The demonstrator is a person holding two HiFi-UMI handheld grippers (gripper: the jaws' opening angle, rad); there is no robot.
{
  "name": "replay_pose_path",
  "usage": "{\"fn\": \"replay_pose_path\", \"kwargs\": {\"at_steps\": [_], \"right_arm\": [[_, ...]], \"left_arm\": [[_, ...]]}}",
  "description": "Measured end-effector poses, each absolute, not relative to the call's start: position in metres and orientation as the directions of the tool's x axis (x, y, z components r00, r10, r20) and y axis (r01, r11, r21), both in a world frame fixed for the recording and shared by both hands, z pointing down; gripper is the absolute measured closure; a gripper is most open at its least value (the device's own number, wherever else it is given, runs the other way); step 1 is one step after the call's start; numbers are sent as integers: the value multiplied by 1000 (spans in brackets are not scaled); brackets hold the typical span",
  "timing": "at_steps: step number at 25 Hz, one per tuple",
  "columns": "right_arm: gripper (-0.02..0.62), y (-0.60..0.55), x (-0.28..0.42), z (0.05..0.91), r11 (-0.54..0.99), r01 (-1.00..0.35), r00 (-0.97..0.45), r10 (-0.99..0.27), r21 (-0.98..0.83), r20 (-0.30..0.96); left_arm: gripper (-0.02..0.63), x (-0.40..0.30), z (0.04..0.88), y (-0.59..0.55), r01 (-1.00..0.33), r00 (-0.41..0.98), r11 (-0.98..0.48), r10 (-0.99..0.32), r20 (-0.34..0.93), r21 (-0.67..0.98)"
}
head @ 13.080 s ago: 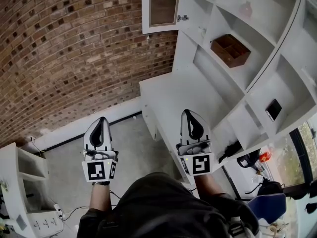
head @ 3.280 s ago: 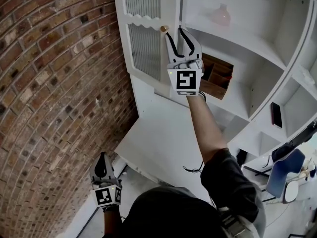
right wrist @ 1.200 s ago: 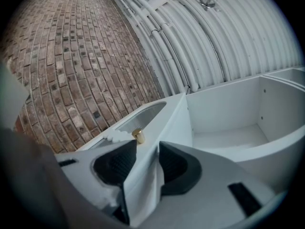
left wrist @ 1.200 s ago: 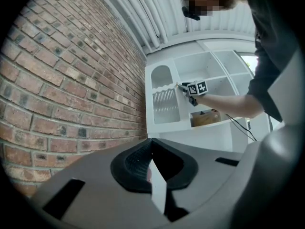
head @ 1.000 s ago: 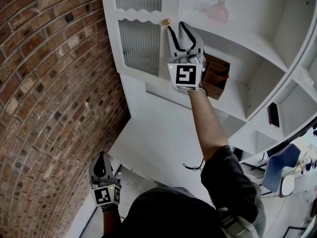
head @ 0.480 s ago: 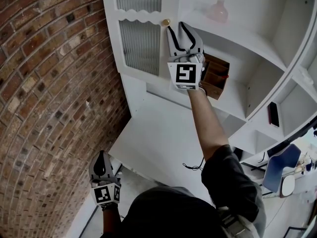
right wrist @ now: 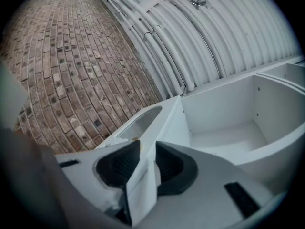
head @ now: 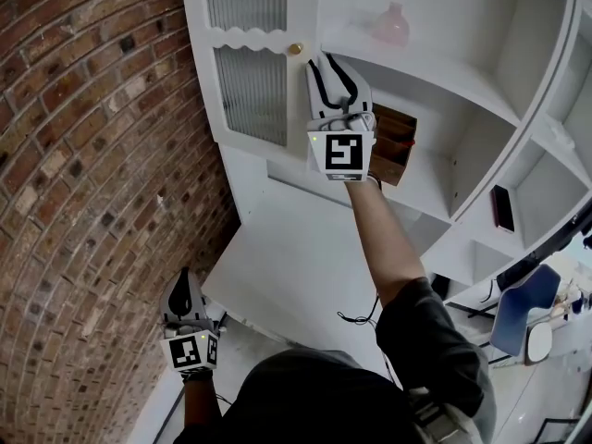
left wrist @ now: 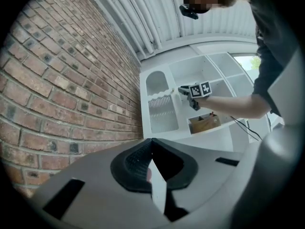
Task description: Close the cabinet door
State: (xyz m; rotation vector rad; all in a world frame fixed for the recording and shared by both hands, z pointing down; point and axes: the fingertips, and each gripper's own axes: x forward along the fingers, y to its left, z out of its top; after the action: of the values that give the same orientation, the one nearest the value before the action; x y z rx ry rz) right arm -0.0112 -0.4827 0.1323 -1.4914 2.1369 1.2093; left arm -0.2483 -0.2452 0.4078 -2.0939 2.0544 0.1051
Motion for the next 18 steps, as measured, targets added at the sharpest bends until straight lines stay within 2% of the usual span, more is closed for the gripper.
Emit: {"fn": "replay_pose_path", "kwargs": {"at_steps": [18], "right_arm": [[528,-389,3,190,257,-876,-472,-629,408,-618]], "left_arm": [[604,-213,365,-267,-981,140,-97,-953,-268,-168]]}}
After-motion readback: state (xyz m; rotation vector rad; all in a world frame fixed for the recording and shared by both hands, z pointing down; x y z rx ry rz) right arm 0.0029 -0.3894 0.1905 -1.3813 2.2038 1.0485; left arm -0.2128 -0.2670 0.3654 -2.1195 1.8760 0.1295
